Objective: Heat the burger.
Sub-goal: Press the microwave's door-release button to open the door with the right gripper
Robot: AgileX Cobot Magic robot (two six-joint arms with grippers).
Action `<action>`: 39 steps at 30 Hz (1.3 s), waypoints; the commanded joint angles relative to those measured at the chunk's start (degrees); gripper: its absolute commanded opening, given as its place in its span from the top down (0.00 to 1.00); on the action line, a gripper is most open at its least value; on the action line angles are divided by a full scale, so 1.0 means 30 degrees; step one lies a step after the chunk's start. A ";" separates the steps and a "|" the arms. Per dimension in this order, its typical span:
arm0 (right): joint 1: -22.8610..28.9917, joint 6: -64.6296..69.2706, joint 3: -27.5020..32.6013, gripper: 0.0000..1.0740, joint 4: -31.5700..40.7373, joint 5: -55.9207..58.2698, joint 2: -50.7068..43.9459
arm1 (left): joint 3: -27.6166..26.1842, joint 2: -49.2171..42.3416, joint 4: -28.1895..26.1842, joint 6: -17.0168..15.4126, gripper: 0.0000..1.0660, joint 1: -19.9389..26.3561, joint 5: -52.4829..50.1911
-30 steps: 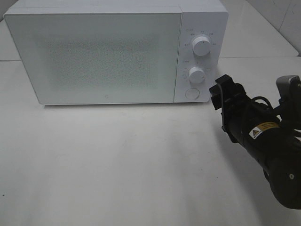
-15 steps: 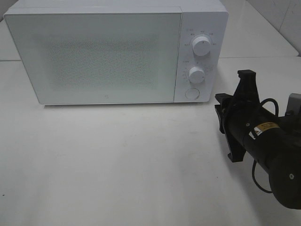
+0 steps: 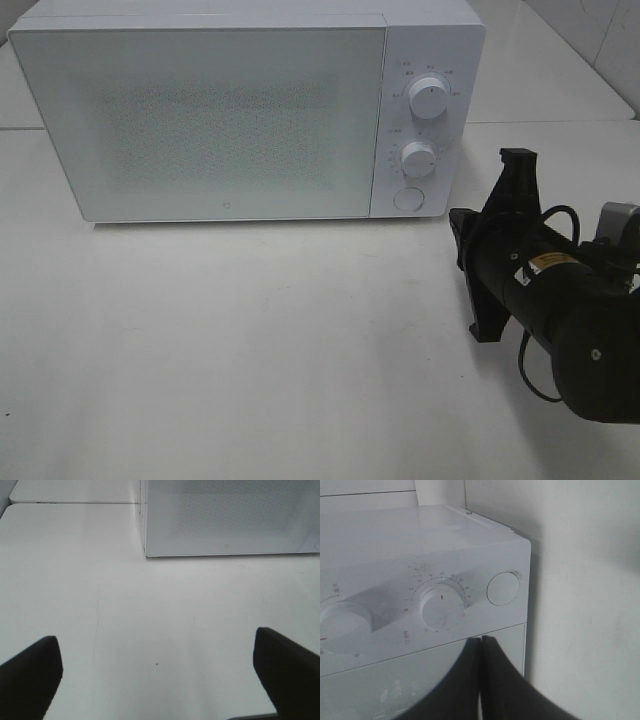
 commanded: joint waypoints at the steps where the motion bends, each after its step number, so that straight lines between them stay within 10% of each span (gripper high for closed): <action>1: -0.0095 0.0076 -0.0516 1.00 -0.0115 0.0000 0.0573 | 0.0076 -0.0439 -0.0019 -0.0038 0.08 0.0000 -0.0172; 39: -0.2750 -0.1891 -0.7296 1.00 -0.2063 0.3820 0.5443 | 0.0076 -0.0439 -0.0019 -0.0038 0.08 0.0000 -0.0172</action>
